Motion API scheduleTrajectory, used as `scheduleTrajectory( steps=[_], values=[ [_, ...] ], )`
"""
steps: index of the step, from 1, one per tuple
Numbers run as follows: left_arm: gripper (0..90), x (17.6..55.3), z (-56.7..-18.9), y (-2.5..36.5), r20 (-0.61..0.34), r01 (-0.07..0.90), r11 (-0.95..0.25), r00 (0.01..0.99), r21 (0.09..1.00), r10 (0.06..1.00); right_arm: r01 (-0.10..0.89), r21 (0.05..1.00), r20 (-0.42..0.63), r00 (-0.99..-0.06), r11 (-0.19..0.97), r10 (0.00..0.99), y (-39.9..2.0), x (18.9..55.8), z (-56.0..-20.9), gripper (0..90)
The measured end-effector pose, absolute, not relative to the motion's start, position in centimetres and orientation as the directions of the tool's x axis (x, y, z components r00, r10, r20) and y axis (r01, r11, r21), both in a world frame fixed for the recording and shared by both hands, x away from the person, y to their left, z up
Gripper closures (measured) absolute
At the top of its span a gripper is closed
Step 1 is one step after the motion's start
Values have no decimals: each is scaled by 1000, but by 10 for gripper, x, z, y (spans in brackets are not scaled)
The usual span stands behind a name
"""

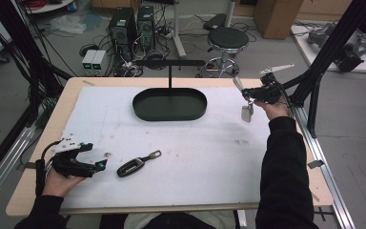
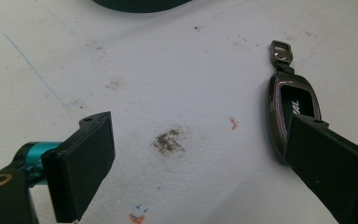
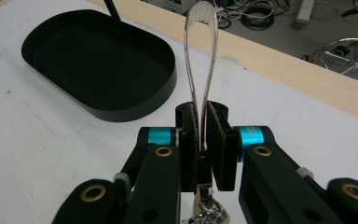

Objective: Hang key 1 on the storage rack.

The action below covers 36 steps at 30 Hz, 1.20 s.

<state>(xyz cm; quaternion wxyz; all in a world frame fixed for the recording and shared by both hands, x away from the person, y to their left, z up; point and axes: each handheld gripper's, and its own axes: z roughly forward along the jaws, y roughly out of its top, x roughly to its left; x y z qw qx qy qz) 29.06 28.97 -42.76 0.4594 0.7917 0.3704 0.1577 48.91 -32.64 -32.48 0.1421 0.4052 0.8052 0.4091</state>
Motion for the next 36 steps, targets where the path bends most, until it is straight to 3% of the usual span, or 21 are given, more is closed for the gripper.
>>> scheduleTrajectory(
  steps=[12,36],
  values=[
    [93,291,-429,286,-91,441,-319,691,839,717,496,824,157,-664,274,731,-318,476,-309,835],
    [93,292,-429,287,-102,440,-311,696,842,711,444,847,151,-727,291,670,-277,480,-271,834]
  ],
)
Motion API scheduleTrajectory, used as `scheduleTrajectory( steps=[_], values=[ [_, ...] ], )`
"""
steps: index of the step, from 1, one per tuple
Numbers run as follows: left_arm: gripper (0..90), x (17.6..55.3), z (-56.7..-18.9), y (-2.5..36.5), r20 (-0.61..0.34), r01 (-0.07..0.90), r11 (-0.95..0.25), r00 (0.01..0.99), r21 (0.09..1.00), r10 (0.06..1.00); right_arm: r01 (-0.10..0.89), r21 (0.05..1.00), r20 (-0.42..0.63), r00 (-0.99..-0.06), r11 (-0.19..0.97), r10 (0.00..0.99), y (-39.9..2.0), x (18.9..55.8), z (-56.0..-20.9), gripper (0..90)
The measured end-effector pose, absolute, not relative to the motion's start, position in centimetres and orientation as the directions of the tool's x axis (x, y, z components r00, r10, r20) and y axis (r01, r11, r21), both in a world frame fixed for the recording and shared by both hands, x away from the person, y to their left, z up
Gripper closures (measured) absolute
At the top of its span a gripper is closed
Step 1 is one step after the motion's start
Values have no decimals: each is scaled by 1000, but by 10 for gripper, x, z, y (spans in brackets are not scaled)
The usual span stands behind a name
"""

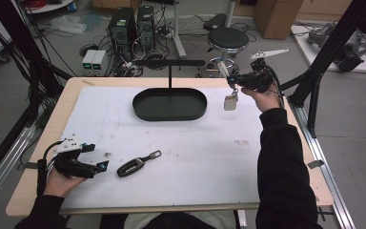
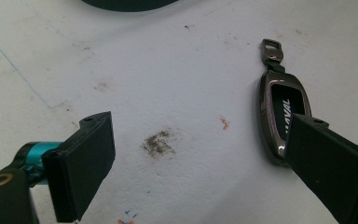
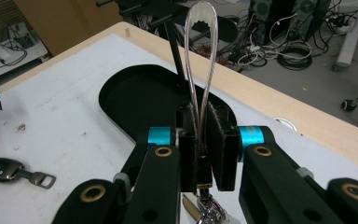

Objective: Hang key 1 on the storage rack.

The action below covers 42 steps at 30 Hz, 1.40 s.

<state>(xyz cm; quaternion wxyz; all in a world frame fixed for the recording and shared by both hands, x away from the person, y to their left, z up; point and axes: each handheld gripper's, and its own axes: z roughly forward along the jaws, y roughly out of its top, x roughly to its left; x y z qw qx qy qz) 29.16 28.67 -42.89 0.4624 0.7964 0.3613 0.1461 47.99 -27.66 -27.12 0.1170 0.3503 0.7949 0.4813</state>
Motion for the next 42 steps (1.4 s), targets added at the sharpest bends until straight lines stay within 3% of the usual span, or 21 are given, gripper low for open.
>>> scheduleTrajectory(
  steps=[31,42],
  values=[
    [93,295,-431,289,-111,442,-307,701,843,704,425,858,162,-756,288,634,-210,519,-240,833],
    [93,295,-431,289,-109,442,-319,709,838,697,416,849,135,-768,326,626,-176,532,-248,831]
  ],
)
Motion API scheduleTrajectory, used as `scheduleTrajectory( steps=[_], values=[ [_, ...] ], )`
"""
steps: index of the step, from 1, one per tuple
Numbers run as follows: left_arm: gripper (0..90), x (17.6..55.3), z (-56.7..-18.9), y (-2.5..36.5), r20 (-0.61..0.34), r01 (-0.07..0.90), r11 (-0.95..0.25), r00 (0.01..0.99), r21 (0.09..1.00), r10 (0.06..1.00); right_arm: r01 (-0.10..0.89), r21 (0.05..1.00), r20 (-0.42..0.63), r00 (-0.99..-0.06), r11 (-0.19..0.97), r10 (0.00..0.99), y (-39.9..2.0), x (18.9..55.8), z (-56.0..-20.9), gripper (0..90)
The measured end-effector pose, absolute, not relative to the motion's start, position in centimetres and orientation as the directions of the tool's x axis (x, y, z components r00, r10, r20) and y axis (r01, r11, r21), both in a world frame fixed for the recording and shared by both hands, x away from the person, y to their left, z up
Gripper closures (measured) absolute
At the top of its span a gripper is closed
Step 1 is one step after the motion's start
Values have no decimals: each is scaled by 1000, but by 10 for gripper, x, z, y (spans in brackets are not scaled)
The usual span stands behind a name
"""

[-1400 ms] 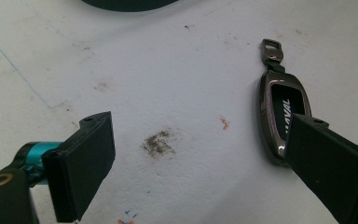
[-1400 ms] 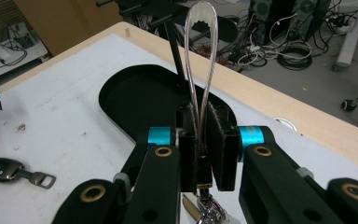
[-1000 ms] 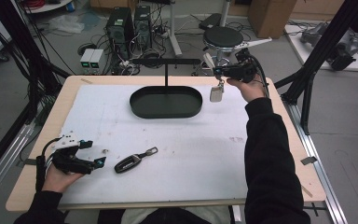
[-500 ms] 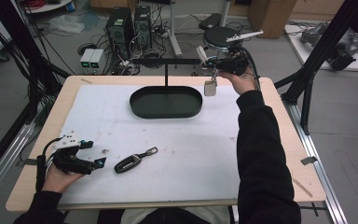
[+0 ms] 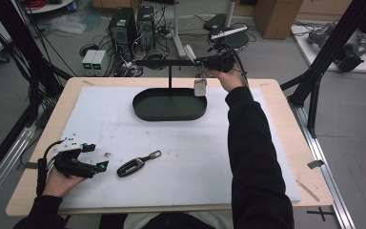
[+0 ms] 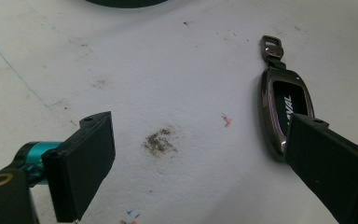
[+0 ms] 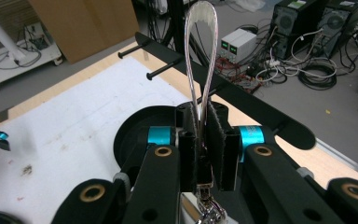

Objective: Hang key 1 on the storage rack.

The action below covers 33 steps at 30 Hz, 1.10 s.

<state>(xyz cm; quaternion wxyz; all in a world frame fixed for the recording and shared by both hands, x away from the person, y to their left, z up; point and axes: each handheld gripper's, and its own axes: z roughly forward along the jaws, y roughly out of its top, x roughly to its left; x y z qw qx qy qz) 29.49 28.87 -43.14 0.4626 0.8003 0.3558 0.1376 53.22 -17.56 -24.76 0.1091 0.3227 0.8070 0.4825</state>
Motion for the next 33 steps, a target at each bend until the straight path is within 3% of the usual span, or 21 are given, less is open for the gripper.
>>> scheduleTrajectory(
  steps=[7,33],
  values=[
    [93,295,-431,289,-107,442,-322,710,838,696,397,859,103,-753,324,649,-165,539,-253,828],
    [94,295,-433,290,-106,447,-333,713,830,694,433,879,155,-658,201,737,-170,577,-262,828]
  ],
)
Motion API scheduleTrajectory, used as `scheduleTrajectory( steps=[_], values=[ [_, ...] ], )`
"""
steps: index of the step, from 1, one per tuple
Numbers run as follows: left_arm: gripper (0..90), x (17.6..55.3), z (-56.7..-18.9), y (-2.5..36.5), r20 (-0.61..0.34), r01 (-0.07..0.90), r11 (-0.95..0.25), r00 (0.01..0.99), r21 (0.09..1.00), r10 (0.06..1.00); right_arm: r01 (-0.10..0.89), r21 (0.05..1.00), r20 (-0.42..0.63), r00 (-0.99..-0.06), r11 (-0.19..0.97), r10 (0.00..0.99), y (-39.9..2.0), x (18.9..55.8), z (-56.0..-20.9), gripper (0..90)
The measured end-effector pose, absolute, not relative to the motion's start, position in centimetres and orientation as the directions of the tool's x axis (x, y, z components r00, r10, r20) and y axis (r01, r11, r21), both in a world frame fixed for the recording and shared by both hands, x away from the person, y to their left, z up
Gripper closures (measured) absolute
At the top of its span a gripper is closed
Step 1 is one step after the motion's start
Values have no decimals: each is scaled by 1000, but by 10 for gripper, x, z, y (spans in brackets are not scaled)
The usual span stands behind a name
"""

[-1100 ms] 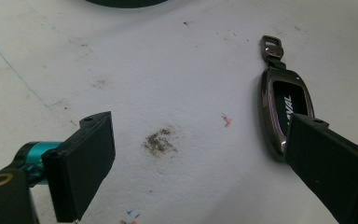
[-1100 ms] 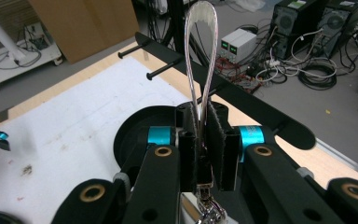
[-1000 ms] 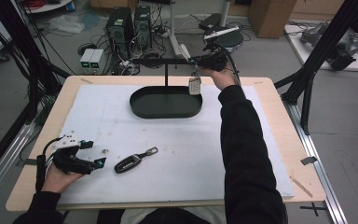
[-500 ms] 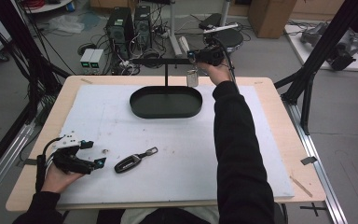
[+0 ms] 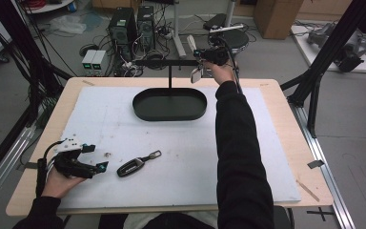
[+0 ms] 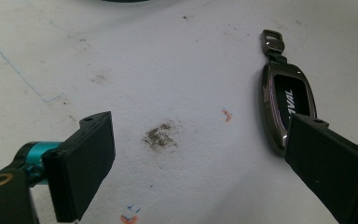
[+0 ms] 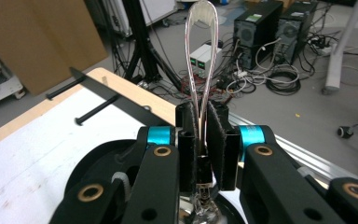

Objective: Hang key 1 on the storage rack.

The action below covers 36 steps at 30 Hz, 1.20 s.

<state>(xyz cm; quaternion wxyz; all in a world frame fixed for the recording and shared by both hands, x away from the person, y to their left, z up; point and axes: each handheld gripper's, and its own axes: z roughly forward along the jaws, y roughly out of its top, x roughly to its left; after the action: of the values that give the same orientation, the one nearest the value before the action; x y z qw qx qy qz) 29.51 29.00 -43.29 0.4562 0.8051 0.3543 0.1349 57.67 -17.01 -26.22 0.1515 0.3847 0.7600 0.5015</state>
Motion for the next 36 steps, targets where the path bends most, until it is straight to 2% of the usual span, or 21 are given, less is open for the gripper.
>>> scheduleTrajectory(
  steps=[10,18,21,22,23,26,27,28,31,34,36],
  values=[
    [94,295,-433,289,-105,450,-338,714,827,693,424,888,149,-636,181,757,-172,585,-270,822],
    [93,294,-433,290,-104,449,-338,714,827,693,426,886,149,-639,186,754,-179,584,-268,758],
    [93,294,-433,290,-105,448,-336,713,828,693,452,871,163,-634,191,756,-182,582,-267,561],
    [93,295,-433,290,-104,448,-337,713,828,693,462,863,163,-639,206,752,-184,580,-267,433],
    [93,294,-433,289,-102,447,-339,715,828,692,462,863,163,-639,206,752,-184,580,-267,433],
    [93,294,-433,289,-101,446,-338,714,829,693,487,842,176,-654,232,735,-186,578,-267,271],
    [94,294,-433,289,-102,446,-339,714,828,693,491,834,168,-659,251,733,-186,576,-267,171],
    [94,294,-433,289,-102,447,-337,712,828,695,491,834,168,-659,251,733,-186,576,-267,171],
    [93,294,-433,289,-102,448,-337,711,828,696,509,828,193,-651,233,734,-188,572,-265,7],
    [93,293,-432,289,-101,443,-337,715,831,692,528,818,212,-643,226,736,-189,570,-265,6],
    [93,293,-432,289,-103,445,-336,715,830,691,520,816,180,-644,252,744,-189,566,-263,6]
  ],
)
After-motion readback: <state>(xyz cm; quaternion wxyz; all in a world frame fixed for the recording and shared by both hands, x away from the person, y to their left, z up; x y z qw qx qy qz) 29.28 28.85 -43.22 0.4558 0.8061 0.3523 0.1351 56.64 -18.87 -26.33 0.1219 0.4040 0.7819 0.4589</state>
